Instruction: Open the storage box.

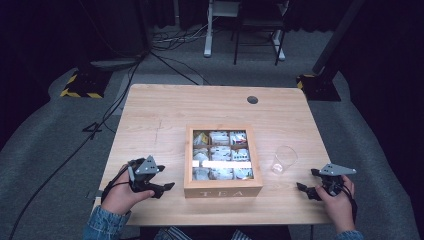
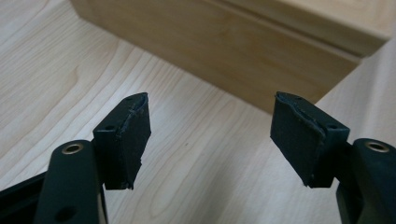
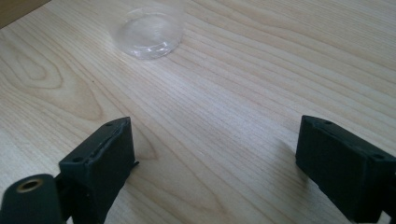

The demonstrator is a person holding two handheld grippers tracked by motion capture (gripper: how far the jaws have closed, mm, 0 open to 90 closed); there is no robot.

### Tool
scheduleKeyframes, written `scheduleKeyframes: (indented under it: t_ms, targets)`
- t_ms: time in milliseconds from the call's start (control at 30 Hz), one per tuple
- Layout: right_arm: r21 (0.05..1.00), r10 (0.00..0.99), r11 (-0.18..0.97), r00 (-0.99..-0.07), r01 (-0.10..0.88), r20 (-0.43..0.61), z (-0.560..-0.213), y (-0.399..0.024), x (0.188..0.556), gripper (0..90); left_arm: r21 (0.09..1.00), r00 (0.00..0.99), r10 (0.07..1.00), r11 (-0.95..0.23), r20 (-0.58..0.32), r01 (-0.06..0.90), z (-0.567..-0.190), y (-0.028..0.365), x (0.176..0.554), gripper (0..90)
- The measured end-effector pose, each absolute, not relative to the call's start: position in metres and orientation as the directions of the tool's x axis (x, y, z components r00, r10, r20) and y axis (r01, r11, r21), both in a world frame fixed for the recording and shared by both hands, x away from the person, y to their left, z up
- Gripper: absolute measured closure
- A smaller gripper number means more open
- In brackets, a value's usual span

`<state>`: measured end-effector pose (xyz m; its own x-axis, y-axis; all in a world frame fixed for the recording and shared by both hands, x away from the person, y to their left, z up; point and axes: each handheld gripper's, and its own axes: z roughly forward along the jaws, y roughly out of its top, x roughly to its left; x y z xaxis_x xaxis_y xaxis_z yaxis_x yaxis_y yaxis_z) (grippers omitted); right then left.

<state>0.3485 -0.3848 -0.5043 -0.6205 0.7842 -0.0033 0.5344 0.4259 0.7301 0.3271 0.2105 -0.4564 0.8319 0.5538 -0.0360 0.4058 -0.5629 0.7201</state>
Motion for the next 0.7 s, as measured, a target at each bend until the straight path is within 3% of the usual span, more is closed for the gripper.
scheduleKeyframes:
  t_ms: [700]
  targets:
    - [0.731, 0.784, 0.424, -0.621, 0.535, 0.000, -0.504, -0.385, 0.348, 12.1, 0.772, 0.876, 0.477, -0.531, -0.070, 0.350, -0.441, 0.180, 0.301, 30.3]
